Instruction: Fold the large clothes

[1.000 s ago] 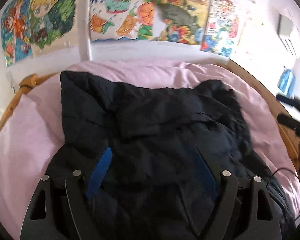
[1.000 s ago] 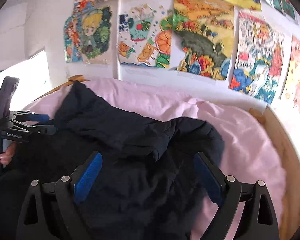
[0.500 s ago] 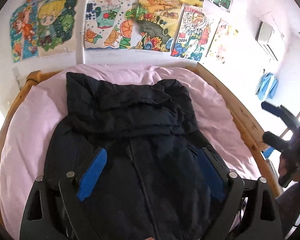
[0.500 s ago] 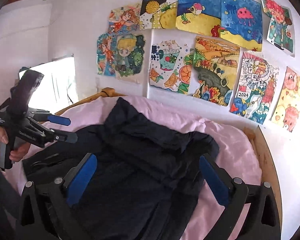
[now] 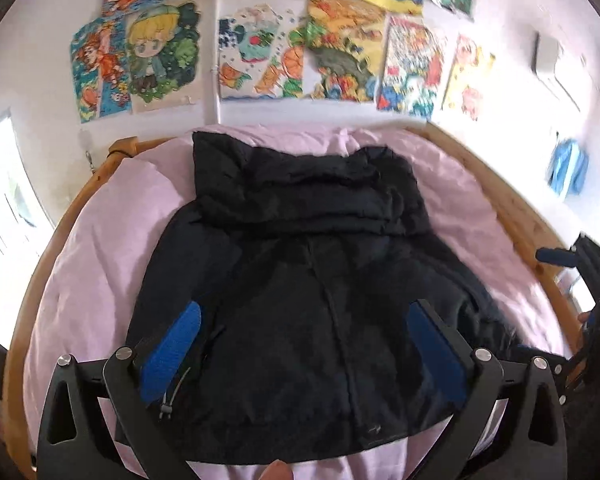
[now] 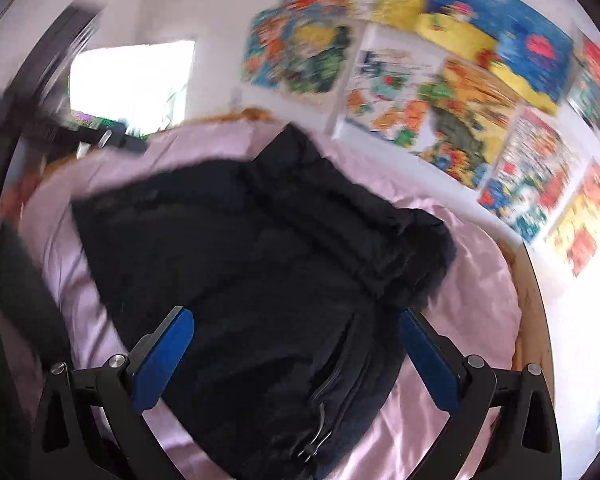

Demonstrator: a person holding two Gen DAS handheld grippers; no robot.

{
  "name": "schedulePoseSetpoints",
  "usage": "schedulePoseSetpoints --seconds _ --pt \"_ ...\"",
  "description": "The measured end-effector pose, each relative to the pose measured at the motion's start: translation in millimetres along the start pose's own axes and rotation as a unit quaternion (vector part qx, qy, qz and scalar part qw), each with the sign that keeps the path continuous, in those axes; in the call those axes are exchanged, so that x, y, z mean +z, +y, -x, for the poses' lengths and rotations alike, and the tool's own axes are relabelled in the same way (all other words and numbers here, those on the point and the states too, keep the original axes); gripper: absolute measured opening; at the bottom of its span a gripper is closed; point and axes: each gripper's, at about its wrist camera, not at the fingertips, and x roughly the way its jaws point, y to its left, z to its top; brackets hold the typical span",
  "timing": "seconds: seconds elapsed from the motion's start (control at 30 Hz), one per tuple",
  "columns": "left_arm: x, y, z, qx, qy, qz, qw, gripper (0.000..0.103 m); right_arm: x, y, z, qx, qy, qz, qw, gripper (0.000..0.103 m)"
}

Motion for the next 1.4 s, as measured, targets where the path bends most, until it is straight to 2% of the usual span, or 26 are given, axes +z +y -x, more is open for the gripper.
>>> schedulePoseSetpoints --seconds 0.2,0.3,0.37,0.43,0.53,0.6,0.67,0.73,0.77,0.83,0.87,0.9,0.93,0.97,1.0,1.07,1.1,1.17,1.2,1.27,1.37,1.4 --pt "-25 -16 -30 -0.008 0.07 -0.059 0.9958 0.102 -33 57 -30 0.022 0.041 0.12 0.992 0.103" --pt "-34 -25 -33 -0.04 0.08 -0.078 0.993 0.102 -58 91 -41 0.016 0.053 0.208 0.977 0.103" --pt "-35 -29 -33 -0.055 0.082 -0.081 0.9919 0.102 -77 111 -48 -0.009 0.047 0.278 0.959 0.103" --pt "-34 -33 -33 -0.05 0.08 -0.088 0.9917 0.102 -87 118 -55 -0.024 0.051 0.309 0.949 0.103" --pt "-38 -35 -36 -0.035 0.08 -0.113 0.9897 0.102 -97 118 -67 -0.046 0.063 0.323 0.943 0.103" --pt "-47 -37 -38 -0.022 0.084 -0.15 0.9849 0.102 -101 115 -73 -0.056 0.067 0.327 0.941 0.103" --pt "-61 -40 -39 -0.006 0.079 -0.208 0.975 0.102 -105 113 -75 -0.061 0.069 0.33 0.939 0.102" --pt "-81 -44 -39 0.016 0.065 -0.277 0.9584 0.102 -105 115 -76 -0.064 0.07 0.333 0.938 0.102" --pt "-94 -47 -39 0.025 0.057 -0.322 0.9448 0.102 -106 114 -77 -0.064 0.07 0.335 0.937 0.102" --pt "-114 -46 -41 0.028 0.054 -0.374 0.9254 0.102 -107 115 -76 -0.069 0.067 0.338 0.936 0.101" --pt "-126 -46 -43 0.023 0.063 -0.401 0.9135 0.102 -107 114 -75 -0.07 0.065 0.337 0.936 0.1" --pt "-134 -42 -47 0.016 0.075 -0.416 0.9062 0.102 -106 113 -76 -0.071 0.065 0.336 0.937 0.098" --pt "-141 -39 -52 0.01 0.095 -0.426 0.8996 0.102 -105 113 -76 -0.072 0.067 0.333 0.938 0.094" --pt "-146 -35 -59 0.008 0.113 -0.428 0.8965 0.102 -104 110 -77 -0.071 0.071 0.327 0.94 0.091" --pt "-149 -31 -64 0.009 0.124 -0.427 0.8955 0.102 -103 108 -78 -0.07 0.075 0.321 0.942 0.09" --pt "-150 -23 -75 0.014 0.15 -0.416 0.8968 0.102 -99 104 -80 -0.067 0.08 0.308 0.946 0.078" --pt "-150 -18 -80 0.016 0.161 -0.409 0.8981 0.102 -98 103 -80 -0.063 0.082 0.303 0.947 0.075" --pt "-149 -12 -87 0.024 0.175 -0.4 0.8995 0.102 -95 99 -80 -0.046 0.09 0.276 0.956 0.065" --pt "-149 -10 -91 0.029 0.182 -0.397 0.8992 0.102 -90 93 -79 -0.027 0.097 0.245 0.964 0.059" --pt "-152 -6 -95 0.035 0.19 -0.399 0.8964 0.102 -83 84 -77 -0.005 0.103 0.199 0.975 0.038" --pt "-151 -5 -98 0.041 0.191 -0.41 0.891 0.102 -64 56 -70 0.037 0.104 0.097 0.989 0.024" --pt "-149 -4 -99 0.043 0.189 -0.412 0.8901 0.102 -58 48 -68 0.048 0.104 0.068 0.991 0.023"
